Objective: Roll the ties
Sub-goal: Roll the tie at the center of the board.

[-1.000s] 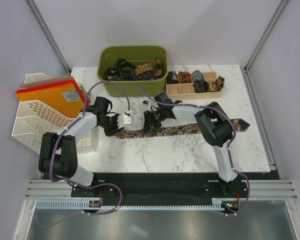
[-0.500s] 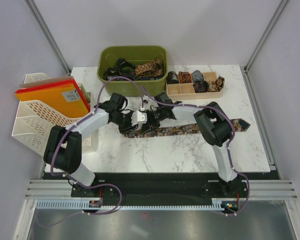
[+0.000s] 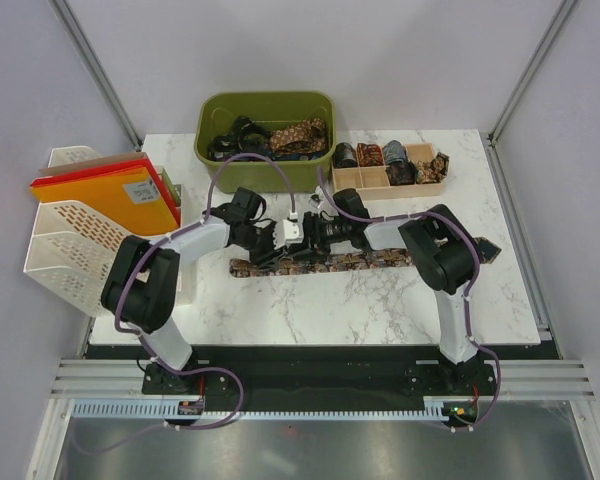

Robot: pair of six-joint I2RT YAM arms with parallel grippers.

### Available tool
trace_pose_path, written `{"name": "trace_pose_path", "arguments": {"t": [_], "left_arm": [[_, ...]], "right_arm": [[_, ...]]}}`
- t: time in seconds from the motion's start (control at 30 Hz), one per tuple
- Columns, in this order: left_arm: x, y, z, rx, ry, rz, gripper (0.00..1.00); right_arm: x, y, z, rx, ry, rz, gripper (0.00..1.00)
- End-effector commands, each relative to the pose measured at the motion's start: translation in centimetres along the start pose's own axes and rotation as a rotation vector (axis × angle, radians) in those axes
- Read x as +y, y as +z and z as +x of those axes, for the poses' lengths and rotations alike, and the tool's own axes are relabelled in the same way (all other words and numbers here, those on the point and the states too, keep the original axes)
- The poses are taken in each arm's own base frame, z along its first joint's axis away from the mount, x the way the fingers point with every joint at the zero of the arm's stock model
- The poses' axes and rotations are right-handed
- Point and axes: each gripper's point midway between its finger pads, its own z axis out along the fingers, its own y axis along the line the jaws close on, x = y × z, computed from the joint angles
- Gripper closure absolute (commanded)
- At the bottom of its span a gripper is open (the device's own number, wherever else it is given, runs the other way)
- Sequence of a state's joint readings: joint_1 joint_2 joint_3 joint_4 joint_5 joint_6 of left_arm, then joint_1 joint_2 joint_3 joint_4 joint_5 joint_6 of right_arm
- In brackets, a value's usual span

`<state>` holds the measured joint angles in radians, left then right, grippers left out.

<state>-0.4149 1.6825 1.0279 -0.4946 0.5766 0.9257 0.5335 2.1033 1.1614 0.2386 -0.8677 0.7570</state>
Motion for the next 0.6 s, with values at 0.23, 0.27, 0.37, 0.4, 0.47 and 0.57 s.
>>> {"name": "trace_pose_path", "arguments": {"t": [0.23, 0.27, 0.37, 0.4, 0.47, 0.57], "left_arm": [[1.5, -4.4, -0.3, 0.008, -0.008, -0.072, 0.29], [1.3, -5.2, 0.8, 0.039, -0.008, -0.073, 0.27], [0.8, -7.5, 4.7, 0.133, 0.028, -0.066, 0.08], [0.9, -8.2, 6.0, 0.151, 0.040, -0.072, 0.05], [0.7, -8.8, 7.2, 0.180, 0.040, -0.071, 0.03], [1.0, -8.4, 8.5, 0.200, 0.033, -0.060, 0.03]], "right_arm": [[2.7, 0.4, -1.0, -0.041, -0.059, -0.029, 0.51], [2.3, 0.5, -1.0, -0.036, -0.065, -0.016, 0.54], [0.8, 0.6, -0.7, -0.028, -0.060, 0.042, 0.59], [0.6, 0.6, -0.5, -0.025, -0.056, 0.054, 0.60], [0.2, 0.9, -0.4, -0.025, -0.063, 0.073, 0.60], [-0.3, 1.6, 0.2, -0.006, -0.072, 0.098, 0.60]]}}
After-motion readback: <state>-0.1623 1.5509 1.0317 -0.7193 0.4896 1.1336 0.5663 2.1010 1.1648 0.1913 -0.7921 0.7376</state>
